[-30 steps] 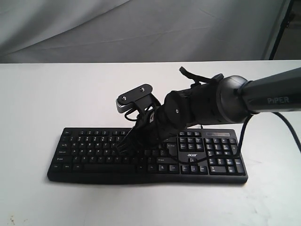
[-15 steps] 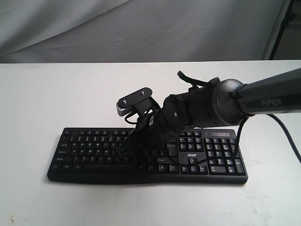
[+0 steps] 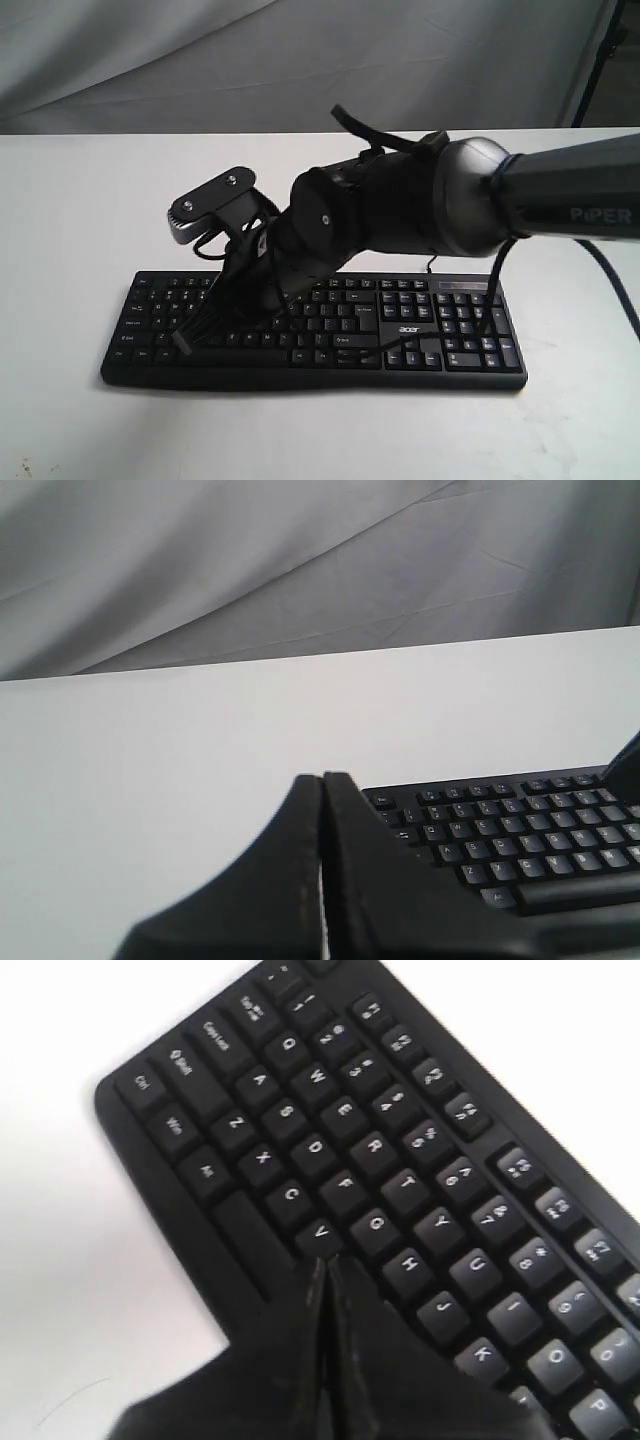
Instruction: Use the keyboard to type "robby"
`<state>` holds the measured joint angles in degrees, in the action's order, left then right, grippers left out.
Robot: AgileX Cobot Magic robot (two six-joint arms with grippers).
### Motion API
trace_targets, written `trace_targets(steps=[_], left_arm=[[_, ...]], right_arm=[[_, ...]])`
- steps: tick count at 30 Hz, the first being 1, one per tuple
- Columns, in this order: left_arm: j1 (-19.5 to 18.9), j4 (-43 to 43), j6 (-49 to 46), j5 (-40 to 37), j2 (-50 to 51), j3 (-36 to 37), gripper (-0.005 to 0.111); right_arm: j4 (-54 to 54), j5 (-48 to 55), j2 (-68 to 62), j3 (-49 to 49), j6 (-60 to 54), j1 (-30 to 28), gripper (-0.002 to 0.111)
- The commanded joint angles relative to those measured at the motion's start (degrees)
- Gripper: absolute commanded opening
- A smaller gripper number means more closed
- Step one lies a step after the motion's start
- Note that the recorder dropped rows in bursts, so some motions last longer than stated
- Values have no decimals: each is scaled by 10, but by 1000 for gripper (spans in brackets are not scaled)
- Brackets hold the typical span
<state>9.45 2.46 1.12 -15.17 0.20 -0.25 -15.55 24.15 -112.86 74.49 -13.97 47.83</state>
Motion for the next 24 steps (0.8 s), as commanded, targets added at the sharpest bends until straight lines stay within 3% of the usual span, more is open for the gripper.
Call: trace_targets(steps=[1, 24], left_arm=[[4, 3, 2, 4, -2, 2, 0], [4, 3, 2, 4, -2, 2, 0]], right_arm=[[4, 4, -11, 3, -5, 8, 0], [-2, -72, -76, 3, -9, 11, 0]])
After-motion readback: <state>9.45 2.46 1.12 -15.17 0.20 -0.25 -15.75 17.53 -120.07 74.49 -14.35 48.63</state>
